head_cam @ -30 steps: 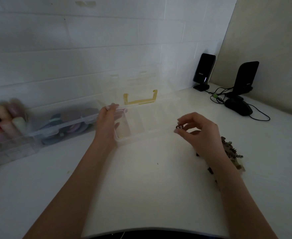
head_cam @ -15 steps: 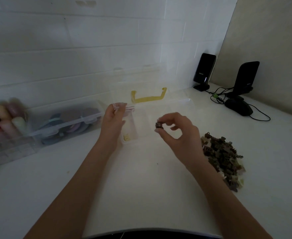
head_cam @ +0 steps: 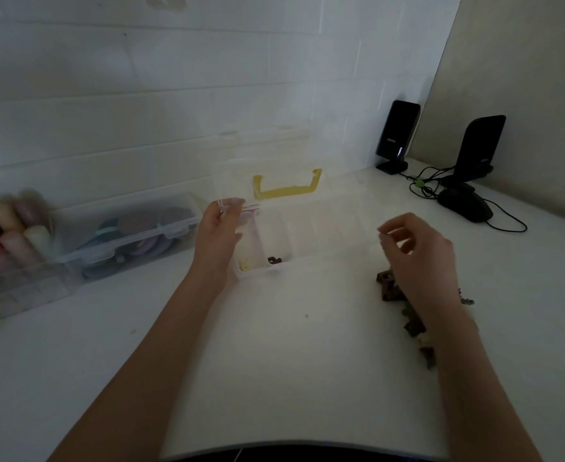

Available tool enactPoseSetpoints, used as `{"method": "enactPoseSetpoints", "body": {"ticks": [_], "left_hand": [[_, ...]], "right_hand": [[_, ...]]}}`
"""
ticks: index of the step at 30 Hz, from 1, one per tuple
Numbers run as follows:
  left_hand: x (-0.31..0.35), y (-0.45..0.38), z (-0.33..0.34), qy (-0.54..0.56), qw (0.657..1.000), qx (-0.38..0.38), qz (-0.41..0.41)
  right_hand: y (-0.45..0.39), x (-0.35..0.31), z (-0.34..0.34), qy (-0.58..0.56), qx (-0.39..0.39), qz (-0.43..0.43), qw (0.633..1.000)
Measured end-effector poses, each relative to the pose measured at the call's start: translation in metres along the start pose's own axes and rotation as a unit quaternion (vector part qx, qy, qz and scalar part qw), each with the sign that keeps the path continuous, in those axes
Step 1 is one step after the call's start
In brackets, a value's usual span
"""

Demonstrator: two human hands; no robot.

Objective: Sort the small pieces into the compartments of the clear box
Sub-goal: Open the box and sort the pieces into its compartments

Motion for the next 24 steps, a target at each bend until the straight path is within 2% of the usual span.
{"method": "enactPoseSetpoints", "body": {"ticks": [3, 6, 11, 17, 24], "left_hand": [[0.000, -0.002, -0.004, 0.004, 1.000, 0.006, -0.002], [0.000, -0.003, -0.005, 0.006, 1.000, 0.008, -0.006], [-0.001, -0.004, -0.006, 0.013, 1.000, 0.011, -0.011], [-0.001, -0.004, -0.005, 0.013, 1.000, 0.007, -0.012], [-0.001, -0.002, -0.005, 0.016, 1.000, 0.007, -0.018]], "right_hand": [[0.002, 0.016, 0.003, 0.053, -0.109, 0.037, 0.992], [0.011, 0.020, 0.021, 0.089, -0.229, 0.058, 0.968], [0.019, 0.023, 0.035, 0.100, -0.292, 0.073, 0.948], [0.016, 0.023, 0.038, 0.038, -0.258, 0.044, 0.964], [0.006, 0.011, 0.029, -0.053, -0.151, -0.001, 0.987]]}}
Point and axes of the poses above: each hand's wrist, its own y-axis away from the middle knuckle, its own z-axis out of the palm, x = y × z, the point moved 8 cm from there along -y, towards the middle knuckle, and after that the axes turned 11 degrees about -z, right-handed, at the moved point
